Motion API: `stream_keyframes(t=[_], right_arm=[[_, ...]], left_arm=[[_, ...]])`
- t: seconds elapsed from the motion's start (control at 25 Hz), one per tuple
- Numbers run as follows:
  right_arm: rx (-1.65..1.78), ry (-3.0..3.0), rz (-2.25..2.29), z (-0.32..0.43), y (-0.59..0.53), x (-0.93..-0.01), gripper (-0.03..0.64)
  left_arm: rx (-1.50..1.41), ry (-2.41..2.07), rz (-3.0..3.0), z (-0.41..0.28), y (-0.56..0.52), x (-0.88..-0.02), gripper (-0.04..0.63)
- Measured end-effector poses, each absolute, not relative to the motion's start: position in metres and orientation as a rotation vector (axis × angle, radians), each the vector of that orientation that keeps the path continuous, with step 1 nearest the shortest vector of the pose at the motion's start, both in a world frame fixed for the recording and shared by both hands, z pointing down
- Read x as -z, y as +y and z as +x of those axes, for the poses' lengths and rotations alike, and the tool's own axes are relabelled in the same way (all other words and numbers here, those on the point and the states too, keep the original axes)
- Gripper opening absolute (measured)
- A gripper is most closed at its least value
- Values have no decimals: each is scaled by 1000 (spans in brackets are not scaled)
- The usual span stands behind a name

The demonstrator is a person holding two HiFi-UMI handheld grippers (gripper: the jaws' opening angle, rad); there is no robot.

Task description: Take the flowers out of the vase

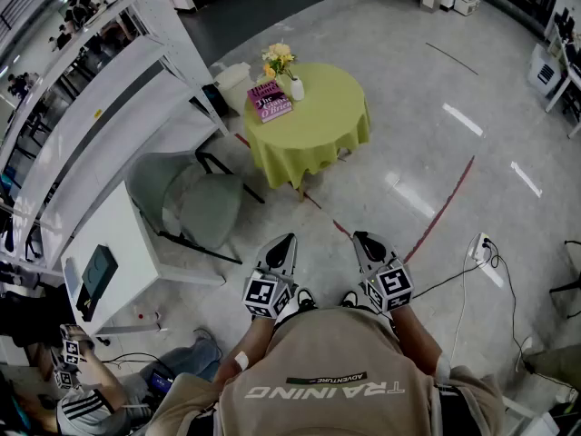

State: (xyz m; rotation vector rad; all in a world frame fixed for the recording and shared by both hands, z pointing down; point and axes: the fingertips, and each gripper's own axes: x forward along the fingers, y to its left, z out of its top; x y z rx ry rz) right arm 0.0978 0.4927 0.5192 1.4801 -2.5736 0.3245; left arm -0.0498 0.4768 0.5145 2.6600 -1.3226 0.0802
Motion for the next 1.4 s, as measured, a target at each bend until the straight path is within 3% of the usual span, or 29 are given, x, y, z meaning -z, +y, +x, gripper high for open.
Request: stream_keyframes(t=[0.92,1.4], right_arm=[[-444,-2526,1423,130,475,-571,-2],[-423,-2507,1382,90,361,-565,-2]], left_arm=[[-165,-1370,2536,-45,474,-551,2],[-88,-1336,2565,-82,356,-550,2]])
